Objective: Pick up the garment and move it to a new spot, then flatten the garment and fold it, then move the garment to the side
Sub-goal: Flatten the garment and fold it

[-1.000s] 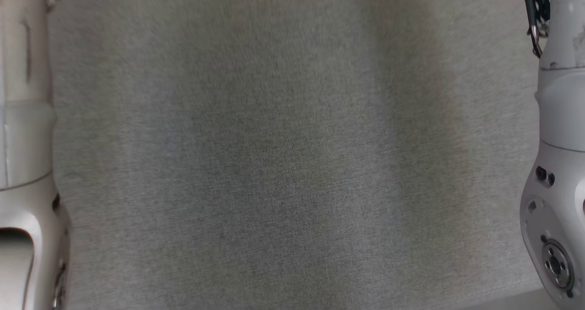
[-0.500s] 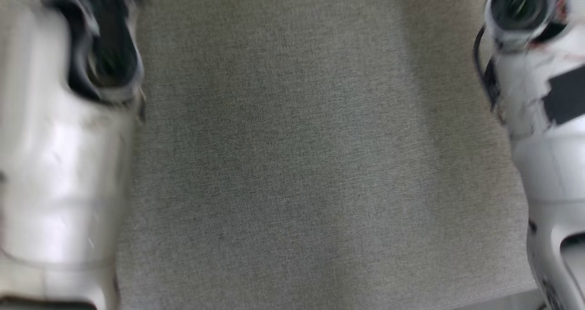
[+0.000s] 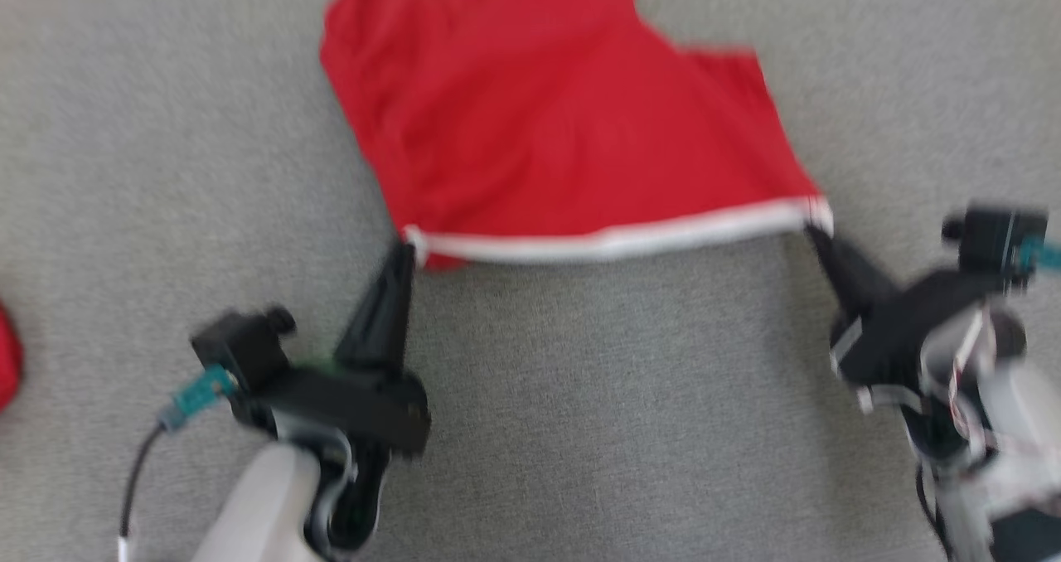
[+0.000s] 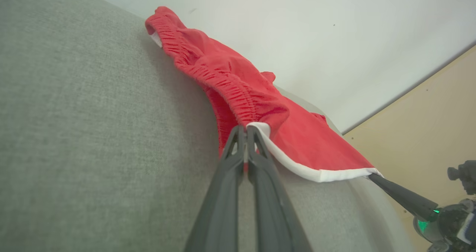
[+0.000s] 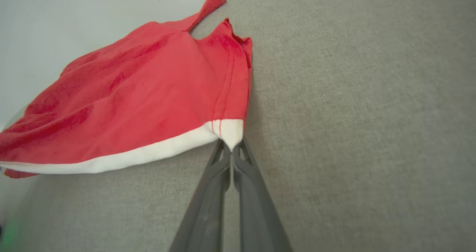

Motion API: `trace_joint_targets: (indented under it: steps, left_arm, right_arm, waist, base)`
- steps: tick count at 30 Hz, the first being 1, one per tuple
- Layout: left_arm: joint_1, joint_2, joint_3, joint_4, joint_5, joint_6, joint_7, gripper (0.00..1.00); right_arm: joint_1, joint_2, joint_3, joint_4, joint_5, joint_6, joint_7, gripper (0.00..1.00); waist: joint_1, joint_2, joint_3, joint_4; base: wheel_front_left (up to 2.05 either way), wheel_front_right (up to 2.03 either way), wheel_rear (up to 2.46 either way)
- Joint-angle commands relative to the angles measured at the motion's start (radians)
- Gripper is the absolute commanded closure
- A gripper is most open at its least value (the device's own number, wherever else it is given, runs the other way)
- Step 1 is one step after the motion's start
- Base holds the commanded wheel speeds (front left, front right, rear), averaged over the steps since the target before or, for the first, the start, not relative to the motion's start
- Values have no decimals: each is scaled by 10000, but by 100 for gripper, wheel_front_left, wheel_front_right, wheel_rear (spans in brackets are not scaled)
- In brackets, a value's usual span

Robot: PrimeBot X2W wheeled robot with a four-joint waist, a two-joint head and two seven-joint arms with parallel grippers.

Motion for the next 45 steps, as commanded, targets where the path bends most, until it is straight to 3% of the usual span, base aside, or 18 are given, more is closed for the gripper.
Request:
trace_joint_targets:
  steps: [1, 12, 20, 23, 30, 34, 39, 45]
  left_arm:
    - [496, 120, -123, 195, 81, 90, 100, 100]
    - [2719, 1066, -863, 0, 323, 785, 1754, 100]
    - [4347, 1732, -1314, -1213, 364, 1449, 3033, 100]
    - [4742, 1737, -1494, -1661, 353, 1650, 3311, 100]
    - [4933, 1393, -1651, -2756, 132, 2038, 3609, 100]
    - [4337, 1198, -1836, -2707, 291, 2013, 3816, 100]
    - [3223, 698, -1818, -2250, 237, 2056, 3969, 100]
    - [1475, -91, -1583, -1072, 352, 2564, 3870, 100]
  right_arm:
    - [756, 123, -291, -364, -233, 5, 498, 100]
    - [5506, 1877, -2309, -4039, -2767, 5, 5067, 100]
    - [7746, 2349, -3019, -5971, -3538, 5, 7512, 100]
    - [8050, 2436, -3184, -6455, -3627, 5, 7900, 100]
    - [7291, 2563, -3647, -7042, -4068, 5, 7275, 100]
    - [6165, 2026, -3327, -6401, -4393, 5, 6929, 100]
    - [4234, 1419, -2876, -4903, -4653, 5, 6378, 100]
    - [1383, 822, -1938, -2165, -5391, 5, 5041, 100]
  waist:
    - [4, 1, -1365, 227]
    - [4, 1, -2715, 457]
    - [4, 1, -3210, 699]
    - [4, 1, -3294, 761]
    - [4, 1, -3382, 1038]
    - [4, 1, -3371, 1339]
    - [4, 1, -3172, 1671]
    - [4, 1, -2638, 2056]
  base:
    - [0, 0, 0]
    - [0, 0, 0]
    - [0, 0, 0]
    - [0, 0, 0]
    - [0, 0, 0]
    - [0, 0, 0]
    - [0, 0, 0]
    - [0, 0, 0]
